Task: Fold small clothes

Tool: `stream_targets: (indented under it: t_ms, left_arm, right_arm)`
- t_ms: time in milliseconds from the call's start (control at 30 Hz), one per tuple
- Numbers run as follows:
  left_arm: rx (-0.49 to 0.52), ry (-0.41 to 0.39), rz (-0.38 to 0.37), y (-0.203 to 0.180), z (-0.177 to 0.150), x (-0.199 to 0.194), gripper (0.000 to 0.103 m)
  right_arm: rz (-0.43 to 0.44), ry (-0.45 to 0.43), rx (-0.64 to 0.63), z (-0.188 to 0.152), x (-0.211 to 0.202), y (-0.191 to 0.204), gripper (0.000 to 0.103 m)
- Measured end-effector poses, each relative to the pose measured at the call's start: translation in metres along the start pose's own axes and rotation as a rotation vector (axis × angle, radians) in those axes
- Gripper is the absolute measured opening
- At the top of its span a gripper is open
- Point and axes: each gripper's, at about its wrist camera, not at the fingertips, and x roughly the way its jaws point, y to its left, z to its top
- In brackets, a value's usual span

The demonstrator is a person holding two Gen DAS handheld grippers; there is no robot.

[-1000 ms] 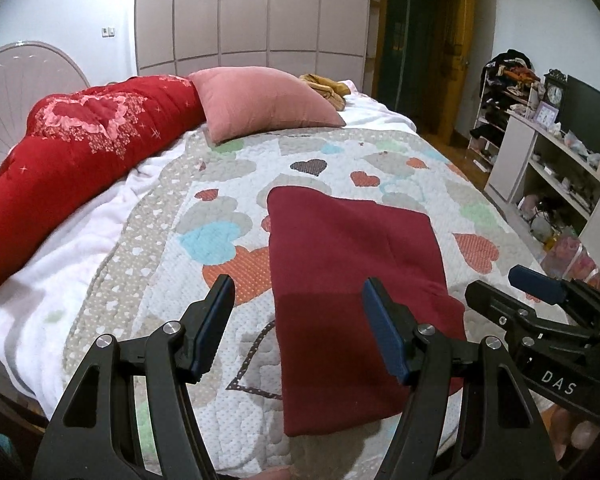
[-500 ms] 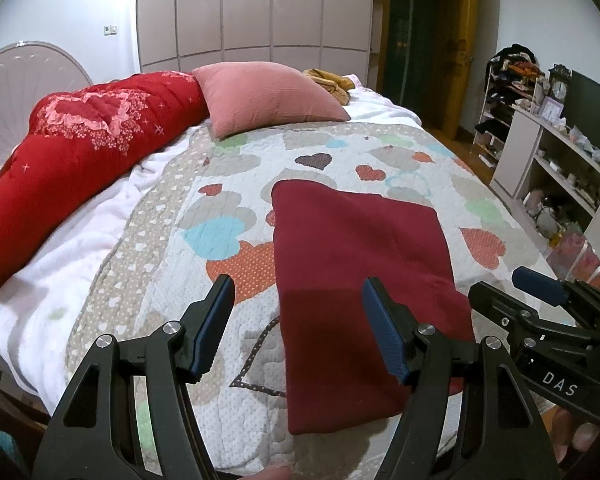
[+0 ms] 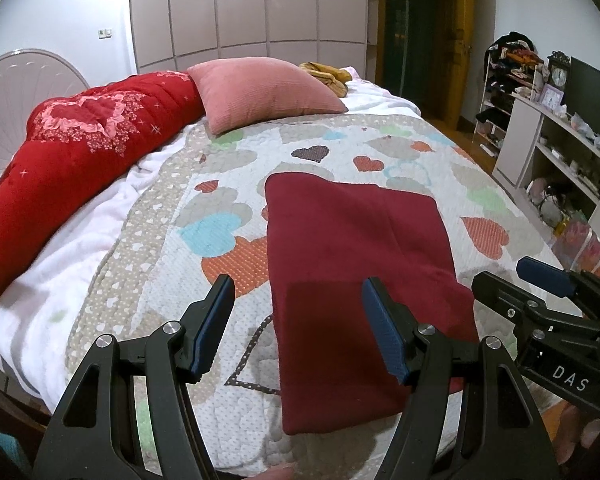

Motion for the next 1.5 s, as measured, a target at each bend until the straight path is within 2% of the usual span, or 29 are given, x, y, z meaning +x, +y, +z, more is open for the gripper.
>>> stream_targets:
  t_ms: [400,600,767,967,1100,1267,1500]
  left_arm:
    - [0.038,0.003,0.008,-0.002,0.003,0.004,0.067]
    - [0.055,-0.053,0.036,0.021,0.026,-0.012,0.067]
    - [0.059,-0.050,0.045,0.041,0.047,-0.022,0.067]
    - [0.093,-0.106,0.062,0.036,0.066,-0.041,0.067]
    - [0.099,-0.102,0.038,0.022,0.058,-0.036,0.067]
    - [0.115,-0.054,0.010,0.000,0.037,-0.018,0.067]
    - [0.113,-0.032,0.003,-0.004,0.026,-0.004,0.067]
  right_arm:
    - [0.004,0.011,-0.002,0.000,0.003,0.001,0.064]
    - [-0.027,-0.022,-0.015,0.011,-0.007,-0.004,0.064]
    - [-0.058,-0.042,-0.017,0.022,-0.017,-0.018,0.064]
    - [-0.085,-0.050,0.002,0.034,-0.022,-0.037,0.065]
    - [-0.046,-0.051,0.032,0.033,-0.023,-0.039,0.065]
    - [-0.043,-0.041,-0.007,0.028,-0.022,-0.031,0.065]
    - [-0.029,-0.027,-0.011,0.022,-0.018,-0.028,0.065]
